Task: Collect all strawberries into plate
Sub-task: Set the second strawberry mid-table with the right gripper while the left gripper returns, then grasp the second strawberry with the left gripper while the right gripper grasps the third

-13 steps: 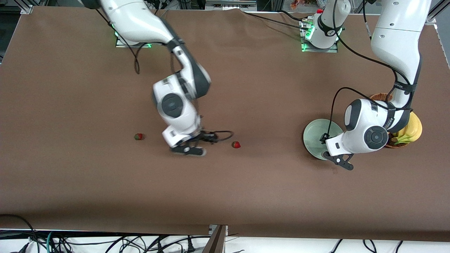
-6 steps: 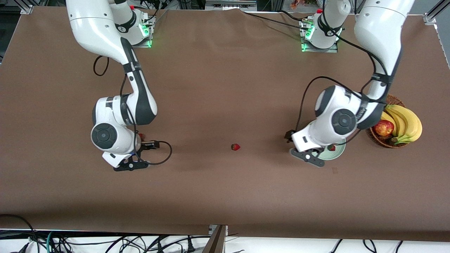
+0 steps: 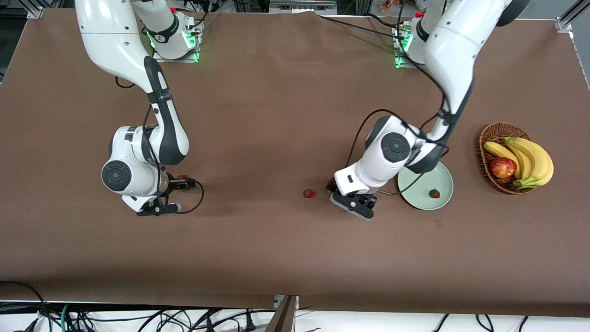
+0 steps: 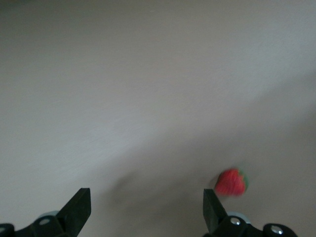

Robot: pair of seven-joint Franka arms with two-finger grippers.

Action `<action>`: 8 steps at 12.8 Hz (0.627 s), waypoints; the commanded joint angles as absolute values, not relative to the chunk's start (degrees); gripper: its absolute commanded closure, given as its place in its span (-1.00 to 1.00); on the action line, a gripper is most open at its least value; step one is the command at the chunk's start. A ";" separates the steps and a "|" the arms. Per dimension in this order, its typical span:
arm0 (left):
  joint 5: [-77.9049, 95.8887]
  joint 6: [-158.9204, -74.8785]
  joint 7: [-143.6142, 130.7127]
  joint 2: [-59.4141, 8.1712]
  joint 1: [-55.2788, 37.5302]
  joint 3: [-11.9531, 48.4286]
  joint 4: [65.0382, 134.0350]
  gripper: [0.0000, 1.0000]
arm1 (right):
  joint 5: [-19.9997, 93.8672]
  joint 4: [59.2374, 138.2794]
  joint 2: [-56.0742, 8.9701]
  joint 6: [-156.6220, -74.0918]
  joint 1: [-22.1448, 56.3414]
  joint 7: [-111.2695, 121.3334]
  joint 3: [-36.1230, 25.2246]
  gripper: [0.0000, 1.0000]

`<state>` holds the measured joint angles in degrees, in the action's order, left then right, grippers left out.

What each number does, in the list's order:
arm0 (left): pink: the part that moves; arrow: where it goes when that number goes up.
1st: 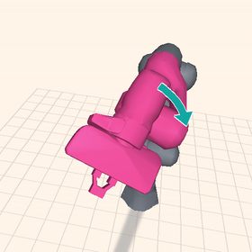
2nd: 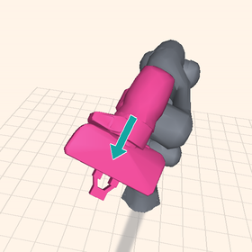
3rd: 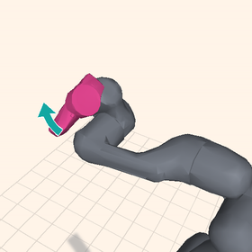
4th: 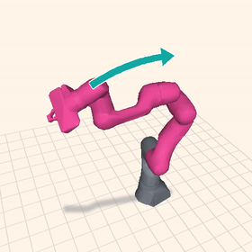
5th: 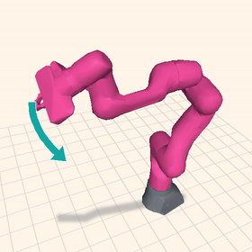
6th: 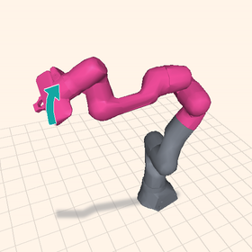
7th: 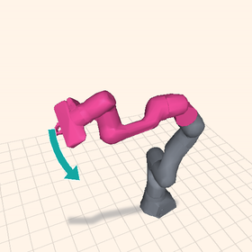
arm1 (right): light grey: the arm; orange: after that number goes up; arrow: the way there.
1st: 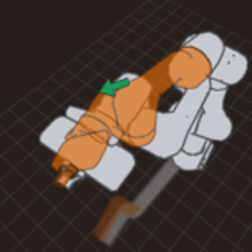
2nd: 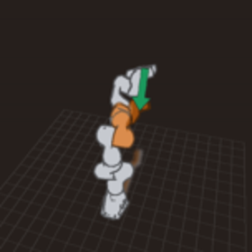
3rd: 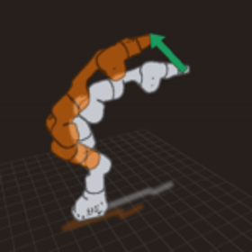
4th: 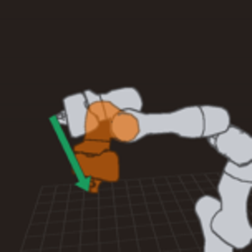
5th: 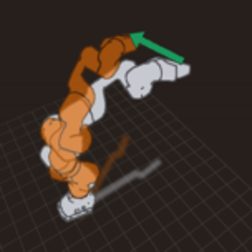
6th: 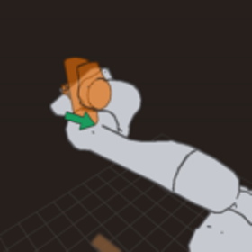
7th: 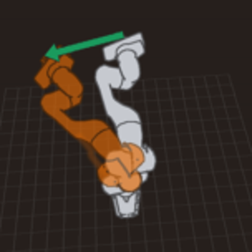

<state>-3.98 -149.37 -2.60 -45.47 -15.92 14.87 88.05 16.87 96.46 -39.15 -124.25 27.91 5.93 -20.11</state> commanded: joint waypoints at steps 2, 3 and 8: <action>-4.57 -158.88 -5.45 -50.79 -21.52 14.24 85.78 -1.00 | 18.28 103.09 -35.51 -127.09 28.12 7.91 -19.69 -0.64; -4.74 -161.26 -5.45 -52.28 -22.40 14.24 85.69 -1.00 | 18.28 103.36 -35.51 -127.26 28.12 8.08 -19.69 -0.52; -5.18 -165.76 -4.93 -53.79 -22.68 14.15 87.44 -1.00 | 19.07 104.32 -36.03 -129.37 28.04 8.09 -19.60 -0.07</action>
<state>-4.00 -165.40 -4.73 -53.23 -22.76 14.51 87.86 17.53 101.29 -38.03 -127.54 27.99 6.68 -19.92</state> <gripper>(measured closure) 0.000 0.392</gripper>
